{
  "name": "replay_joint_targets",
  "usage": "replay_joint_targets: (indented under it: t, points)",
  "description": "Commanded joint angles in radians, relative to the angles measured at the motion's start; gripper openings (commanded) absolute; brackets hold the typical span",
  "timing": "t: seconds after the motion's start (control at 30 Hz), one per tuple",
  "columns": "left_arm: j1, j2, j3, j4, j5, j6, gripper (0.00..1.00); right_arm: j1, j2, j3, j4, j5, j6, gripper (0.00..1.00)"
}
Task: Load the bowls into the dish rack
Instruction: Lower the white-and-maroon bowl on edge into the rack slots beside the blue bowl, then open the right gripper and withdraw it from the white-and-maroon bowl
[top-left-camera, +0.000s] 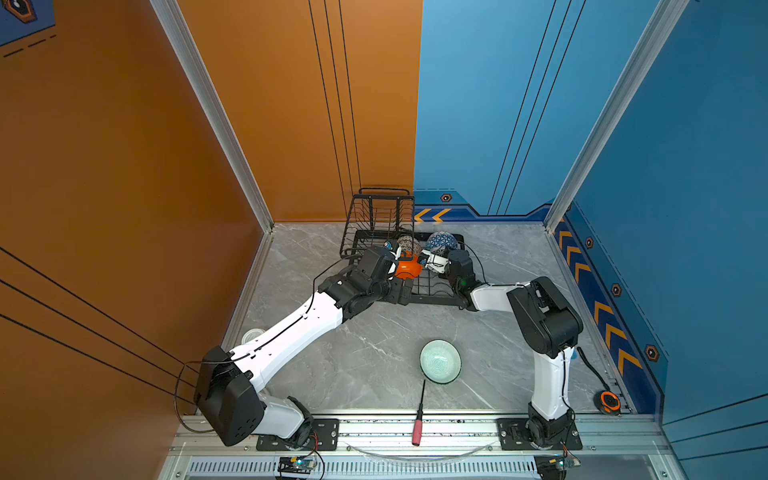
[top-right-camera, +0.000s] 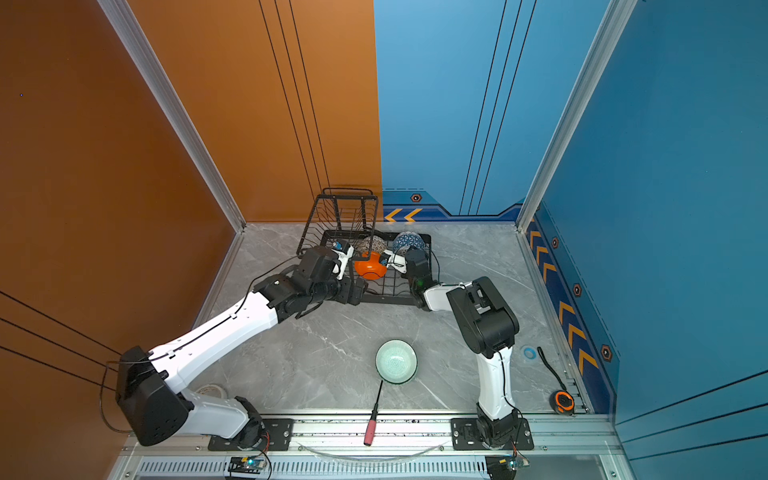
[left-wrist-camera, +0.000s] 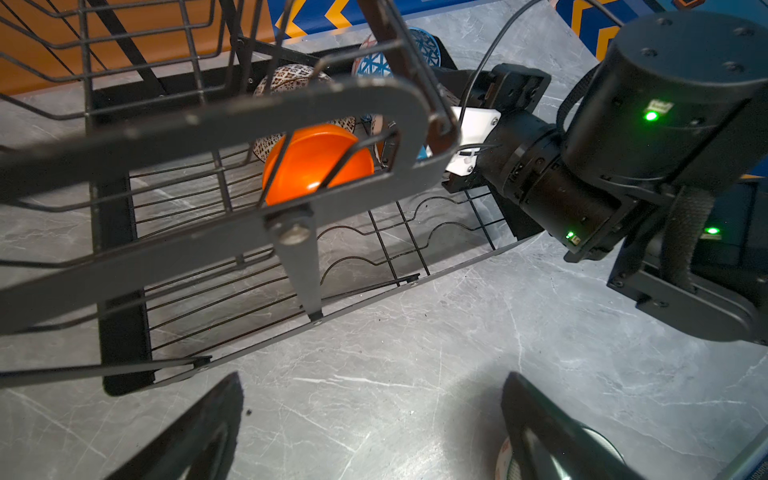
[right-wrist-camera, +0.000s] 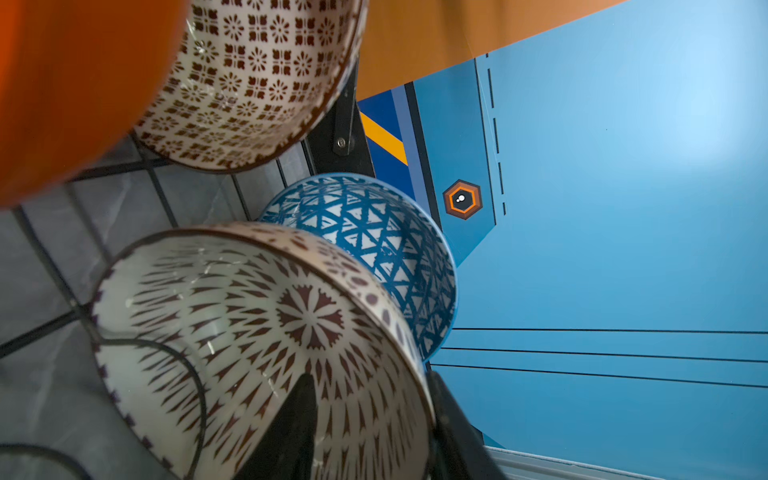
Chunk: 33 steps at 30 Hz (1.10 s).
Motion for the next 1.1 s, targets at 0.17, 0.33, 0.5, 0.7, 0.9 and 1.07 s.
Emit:
replay_joint_targets:
  t: [0.17, 0.33, 0.5, 0.7, 0.9, 1.07]
  points:
    - [0.010, -0.052, -0.032, 0.023, 0.026, -0.004, 0.98, -0.004, -0.124, 0.006, -0.130, -0.002, 0.066, 0.99]
    - [0.013, -0.073, -0.048, 0.024, 0.030, 0.002, 0.98, 0.005, -0.197, -0.023, -0.183, 0.015, 0.101, 1.00]
    - [0.018, -0.090, -0.064, 0.012, 0.037, 0.001, 0.98, 0.027, -0.306, -0.061, -0.268, 0.065, 0.192, 1.00]
    - [0.004, -0.130, -0.106, 0.005, 0.041, -0.010, 0.98, 0.070, -0.481, -0.103, -0.493, 0.067, 0.424, 1.00]
    - [-0.034, -0.190, -0.146, -0.011, 0.046, -0.013, 0.98, 0.104, -0.647, -0.096, -0.765, -0.017, 0.709, 1.00]
    - [-0.091, -0.213, -0.189, -0.013, 0.049, -0.028, 0.98, 0.108, -0.761, -0.063, -0.962, -0.101, 0.951, 1.00]
